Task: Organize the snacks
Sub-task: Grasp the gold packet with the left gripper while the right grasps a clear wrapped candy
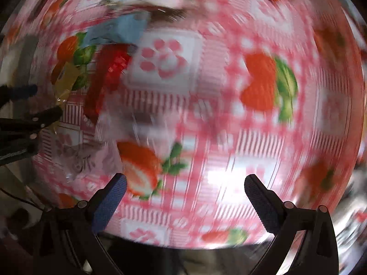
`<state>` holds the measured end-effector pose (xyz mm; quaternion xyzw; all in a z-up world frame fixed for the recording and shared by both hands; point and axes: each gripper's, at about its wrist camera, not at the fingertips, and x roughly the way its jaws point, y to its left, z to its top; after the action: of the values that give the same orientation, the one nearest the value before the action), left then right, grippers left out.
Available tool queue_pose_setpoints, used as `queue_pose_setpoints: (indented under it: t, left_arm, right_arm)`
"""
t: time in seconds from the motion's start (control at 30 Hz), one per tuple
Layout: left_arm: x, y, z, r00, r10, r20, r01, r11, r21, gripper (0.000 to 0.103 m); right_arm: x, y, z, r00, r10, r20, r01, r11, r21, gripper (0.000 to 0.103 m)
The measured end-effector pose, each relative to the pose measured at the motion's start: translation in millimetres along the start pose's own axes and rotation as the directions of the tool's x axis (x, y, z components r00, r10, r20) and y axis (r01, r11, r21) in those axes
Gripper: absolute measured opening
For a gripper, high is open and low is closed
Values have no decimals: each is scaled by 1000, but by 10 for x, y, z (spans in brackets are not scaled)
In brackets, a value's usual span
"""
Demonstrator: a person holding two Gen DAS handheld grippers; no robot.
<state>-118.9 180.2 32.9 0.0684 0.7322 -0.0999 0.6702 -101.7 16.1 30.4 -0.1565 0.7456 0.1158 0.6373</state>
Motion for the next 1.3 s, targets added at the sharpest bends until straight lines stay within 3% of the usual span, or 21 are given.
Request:
queue_pose_setpoints:
  t: [0.13,0.27,0.4,0.5,0.6,0.77,0.83,1.1,1.3]
  left_arm:
    - [-16,-47,36,1000,22,0,-22,1000,12,84]
    - [29,-123,131,999,41,-11,-41,999,-2,84]
    - [101,-216,153,999,47,-17,-48,999,-21,84]
    - [121,-196,146,999,51,-18,-51,998,-25,85]
    - [177,-128,161,999,44,-21,-44,998,-38,86]
    - [311,-72,205,998,52,-21,-53,998,-41,91]
    - [335,-103,226,997,68,-28,-69,997,-46,97]
    - [395,-19,175,998,57,-32,-59,995,-79,102]
    - [400,62,112,998,54,-25,-56,994,-94,103]
  right_arm:
    - [13,238,238,996,-76,39,81,979,-186,103]
    - [108,364,420,997,-71,33,78,962,-260,103]
    - [256,149,573,997,-82,-8,81,988,-129,103]
    - [298,-255,678,998,30,-64,-23,994,105,103]
    - [301,-513,634,991,113,-67,-96,971,219,103]
    - [268,-596,653,991,118,-61,-101,968,229,103]
    - [268,-404,704,990,125,-67,-108,969,220,103]
    - [264,-38,778,995,83,-62,-69,978,199,103]
    - [322,-156,694,996,79,-30,-71,978,198,103]
